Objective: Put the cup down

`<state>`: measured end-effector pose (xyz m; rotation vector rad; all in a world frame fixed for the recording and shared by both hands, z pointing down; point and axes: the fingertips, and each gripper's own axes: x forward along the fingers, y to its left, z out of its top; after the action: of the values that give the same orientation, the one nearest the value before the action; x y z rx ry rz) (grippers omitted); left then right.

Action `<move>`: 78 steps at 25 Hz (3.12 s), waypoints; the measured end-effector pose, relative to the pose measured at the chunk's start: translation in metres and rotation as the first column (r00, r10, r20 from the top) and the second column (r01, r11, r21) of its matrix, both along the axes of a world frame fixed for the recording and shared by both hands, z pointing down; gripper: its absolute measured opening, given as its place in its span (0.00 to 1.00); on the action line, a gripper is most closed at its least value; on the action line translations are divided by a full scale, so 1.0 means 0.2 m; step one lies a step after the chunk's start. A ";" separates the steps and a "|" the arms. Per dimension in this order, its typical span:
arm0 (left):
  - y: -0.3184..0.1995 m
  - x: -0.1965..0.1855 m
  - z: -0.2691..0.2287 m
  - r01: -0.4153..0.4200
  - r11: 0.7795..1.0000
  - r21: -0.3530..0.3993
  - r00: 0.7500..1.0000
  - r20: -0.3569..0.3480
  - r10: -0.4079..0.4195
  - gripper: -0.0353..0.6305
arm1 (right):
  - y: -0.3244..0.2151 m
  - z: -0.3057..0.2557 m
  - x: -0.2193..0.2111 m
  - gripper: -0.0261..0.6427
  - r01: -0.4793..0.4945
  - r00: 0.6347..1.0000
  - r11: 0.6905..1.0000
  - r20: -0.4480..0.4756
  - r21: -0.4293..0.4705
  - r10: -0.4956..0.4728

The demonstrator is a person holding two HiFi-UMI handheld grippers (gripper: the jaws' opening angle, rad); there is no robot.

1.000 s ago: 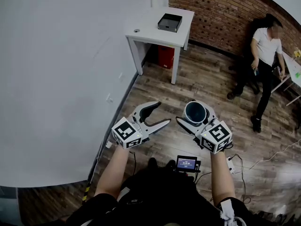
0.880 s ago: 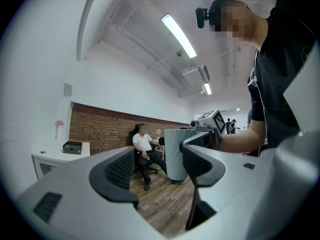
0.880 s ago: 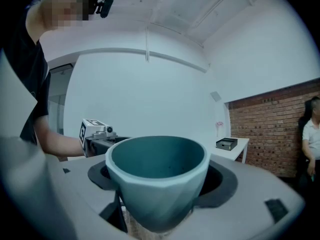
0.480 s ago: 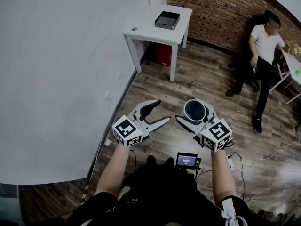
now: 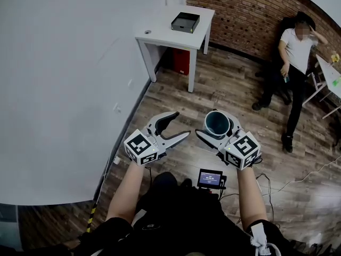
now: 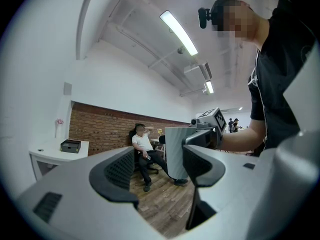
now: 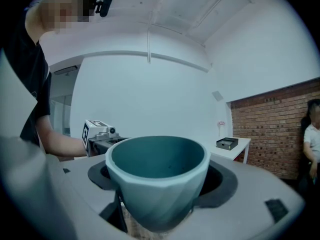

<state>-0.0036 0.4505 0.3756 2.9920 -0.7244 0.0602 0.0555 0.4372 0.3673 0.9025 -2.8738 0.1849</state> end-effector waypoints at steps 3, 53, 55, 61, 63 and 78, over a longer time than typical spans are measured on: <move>-0.01 0.03 0.01 0.005 1.000 0.000 1.000 0.000 -0.005 0.50 | -0.02 0.01 0.03 0.65 0.005 1.000 1.000 -0.003 -0.001 -0.005; -1.68 -0.37 0.20 -0.035 0.997 -0.062 0.999 -0.012 0.035 0.50 | -1.62 0.15 -0.29 0.65 -0.136 0.990 0.988 -0.034 -0.070 0.133; -1.76 -0.41 0.20 -0.026 0.997 -0.070 1.000 -0.007 0.026 0.50 | -1.70 0.15 -0.32 0.65 -0.146 0.989 0.987 -0.038 -0.069 0.143; -1.89 -0.48 0.25 -0.030 0.995 -0.091 0.999 -0.020 0.029 0.50 | -1.82 0.19 -0.38 0.65 -0.156 0.987 0.984 -0.055 -0.080 0.152; -1.92 -0.50 0.26 -0.033 0.995 -0.093 0.999 -0.021 0.031 0.50 | -1.85 0.20 -0.39 0.65 -0.163 0.986 0.983 -0.052 -0.087 0.159; -2.23 -0.47 0.30 -0.024 0.996 -0.087 1.000 -0.001 0.024 0.50 | -2.17 0.23 -0.37 0.65 -0.161 0.987 0.984 -0.018 -0.074 0.160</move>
<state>-0.0979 0.0055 0.4363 2.9179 -0.6686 0.0907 -0.0187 0.0041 0.4142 1.1168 -2.7616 0.2999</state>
